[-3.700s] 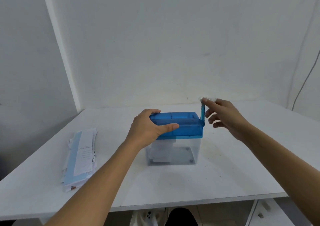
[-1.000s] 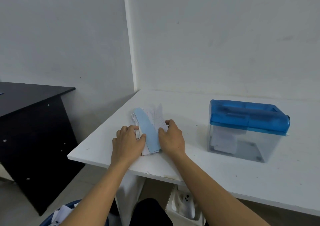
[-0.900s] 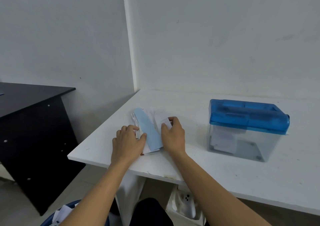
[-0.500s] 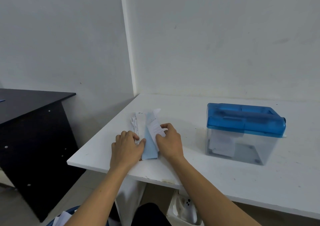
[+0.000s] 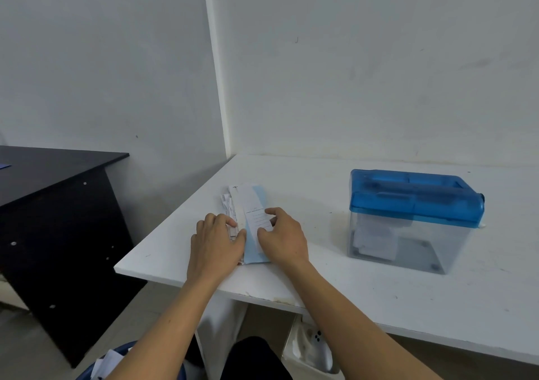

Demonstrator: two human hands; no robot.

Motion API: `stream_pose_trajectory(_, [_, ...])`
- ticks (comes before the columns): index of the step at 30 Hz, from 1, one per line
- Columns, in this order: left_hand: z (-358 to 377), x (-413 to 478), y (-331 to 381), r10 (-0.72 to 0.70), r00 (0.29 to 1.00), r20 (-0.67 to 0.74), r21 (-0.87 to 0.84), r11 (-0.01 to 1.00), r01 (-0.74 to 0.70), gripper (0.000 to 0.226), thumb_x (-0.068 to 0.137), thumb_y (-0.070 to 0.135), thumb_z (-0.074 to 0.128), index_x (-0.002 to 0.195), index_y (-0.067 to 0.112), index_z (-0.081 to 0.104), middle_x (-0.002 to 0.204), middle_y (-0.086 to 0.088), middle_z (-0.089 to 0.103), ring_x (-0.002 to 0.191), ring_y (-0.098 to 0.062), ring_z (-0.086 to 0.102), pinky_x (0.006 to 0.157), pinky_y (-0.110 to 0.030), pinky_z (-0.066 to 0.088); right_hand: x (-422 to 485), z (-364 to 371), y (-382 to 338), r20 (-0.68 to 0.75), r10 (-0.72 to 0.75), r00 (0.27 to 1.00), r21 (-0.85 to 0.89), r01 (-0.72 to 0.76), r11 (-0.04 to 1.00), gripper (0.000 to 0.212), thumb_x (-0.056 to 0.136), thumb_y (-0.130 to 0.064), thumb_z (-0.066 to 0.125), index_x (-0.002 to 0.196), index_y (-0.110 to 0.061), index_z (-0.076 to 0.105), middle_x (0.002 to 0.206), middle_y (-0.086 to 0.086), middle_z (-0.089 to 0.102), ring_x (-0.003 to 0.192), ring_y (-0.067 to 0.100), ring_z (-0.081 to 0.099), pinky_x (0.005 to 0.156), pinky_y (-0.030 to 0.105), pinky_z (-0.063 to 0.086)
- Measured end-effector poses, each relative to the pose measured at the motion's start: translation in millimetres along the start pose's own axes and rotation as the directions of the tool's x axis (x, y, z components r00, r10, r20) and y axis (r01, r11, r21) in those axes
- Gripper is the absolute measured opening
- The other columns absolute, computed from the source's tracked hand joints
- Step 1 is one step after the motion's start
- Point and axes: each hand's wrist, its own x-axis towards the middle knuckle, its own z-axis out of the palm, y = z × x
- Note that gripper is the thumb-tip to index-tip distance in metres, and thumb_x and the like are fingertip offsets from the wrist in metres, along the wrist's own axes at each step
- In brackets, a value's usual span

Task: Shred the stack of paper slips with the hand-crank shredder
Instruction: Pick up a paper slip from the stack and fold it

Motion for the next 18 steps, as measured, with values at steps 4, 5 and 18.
stream_pose_trajectory(4, [0.4,0.0,0.4,0.036,0.999,0.004,0.01,0.999,-0.036,0.028,0.096,0.044,0.061,0.117,0.026,0.058,0.119,0.003,0.053,0.115,-0.017,0.048,0.091,-0.03,0.045,-1.0,-0.1,0.4,-0.011,-0.028,1.0,0.012,0.028,1.0,0.051,0.09,-0.024,0.06,0.14,-0.029,0.047,0.138,-0.005,0.056,0.119,0.019,0.058,0.092,0.035,0.057])
stream_pose_trajectory(5, [0.4,0.1,0.4,0.041,0.999,0.007,0.009,0.999,-0.041,0.028,0.096,0.044,0.061,0.118,0.027,0.059,0.121,0.003,0.053,0.115,-0.016,0.048,0.092,-0.031,0.045,-1.3,-0.1,0.6,-0.013,-0.034,0.999,0.019,0.034,0.999,0.051,0.091,-0.024,0.061,0.139,-0.03,0.048,0.137,-0.006,0.057,0.118,0.018,0.058,0.092,0.035,0.057])
stream_pose_trajectory(18, [-1.5,-2.1,-1.6,0.022,0.998,-0.054,-0.171,0.985,-0.031,0.02,0.098,0.038,0.059,0.112,0.025,0.054,0.111,0.007,0.057,0.106,-0.012,0.048,0.091,-0.033,0.047,-4.3,-10.5,-3.2,-0.035,-0.087,0.996,0.349,0.094,0.932,0.046,0.095,-0.019,0.065,0.136,-0.03,0.047,0.116,-0.011,0.053,0.102,0.008,0.054,0.068,0.008,0.045])
